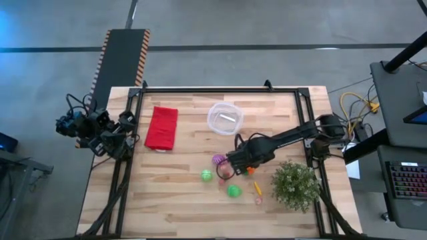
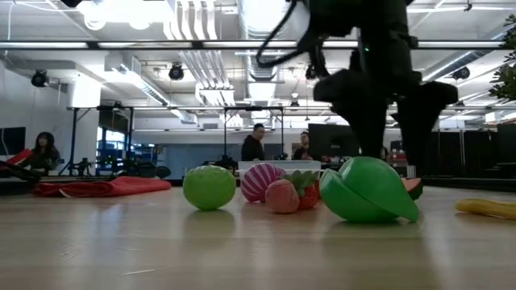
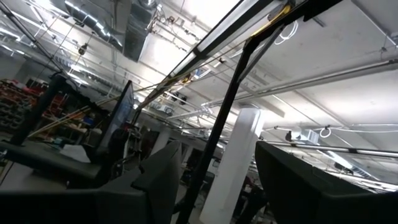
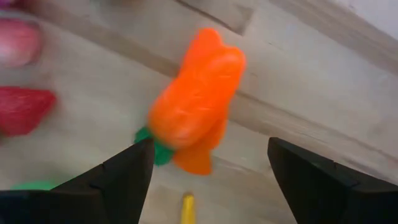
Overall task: Pick and placing Produce into tupperware
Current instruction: Put the orange carrot into the transparent bin
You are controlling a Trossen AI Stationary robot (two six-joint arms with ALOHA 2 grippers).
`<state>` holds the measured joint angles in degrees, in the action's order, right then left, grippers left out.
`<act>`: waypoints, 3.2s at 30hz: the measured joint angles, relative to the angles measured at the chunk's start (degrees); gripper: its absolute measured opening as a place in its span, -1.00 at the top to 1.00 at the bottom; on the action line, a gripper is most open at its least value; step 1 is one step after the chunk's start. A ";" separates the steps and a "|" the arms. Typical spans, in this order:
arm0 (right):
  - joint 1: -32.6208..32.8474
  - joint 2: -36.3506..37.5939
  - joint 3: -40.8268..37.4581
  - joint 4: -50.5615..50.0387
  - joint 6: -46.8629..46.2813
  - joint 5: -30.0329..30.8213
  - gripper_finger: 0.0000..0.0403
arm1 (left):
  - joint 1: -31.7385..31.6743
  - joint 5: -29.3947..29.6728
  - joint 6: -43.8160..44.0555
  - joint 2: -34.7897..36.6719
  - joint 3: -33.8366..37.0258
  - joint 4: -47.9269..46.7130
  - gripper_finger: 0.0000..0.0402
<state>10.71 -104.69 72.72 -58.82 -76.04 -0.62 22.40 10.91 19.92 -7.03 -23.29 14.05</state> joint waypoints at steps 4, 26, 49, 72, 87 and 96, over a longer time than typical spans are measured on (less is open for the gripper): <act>-0.12 1.12 -3.88 6.56 -3.04 -1.22 -0.57 | -0.01 0.18 0.72 0.00 0.00 -0.03 0.04; -0.21 0.72 -10.97 17.41 -3.74 0.22 -0.60 | -0.01 4.62 0.77 -0.07 0.00 -0.03 0.04; -3.86 0.68 -10.45 14.22 9.04 1.67 -0.34 | 0.00 4.60 2.25 -0.07 0.00 -0.07 0.04; -4.39 1.77 0.40 0.99 19.10 2.29 0.11 | 0.01 4.56 2.25 -0.07 0.02 -2.13 0.04; -3.99 1.53 -3.47 5.00 24.20 -0.71 -0.60 | 0.01 4.53 2.32 -0.07 0.02 -2.65 0.04; -3.86 1.52 -7.48 8.83 28.00 -2.16 -0.54 | 0.01 4.55 2.45 -0.07 0.02 -2.63 0.04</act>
<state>6.85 -103.16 65.25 -49.99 -48.03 -2.78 22.41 15.46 22.37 -7.09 -23.27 11.42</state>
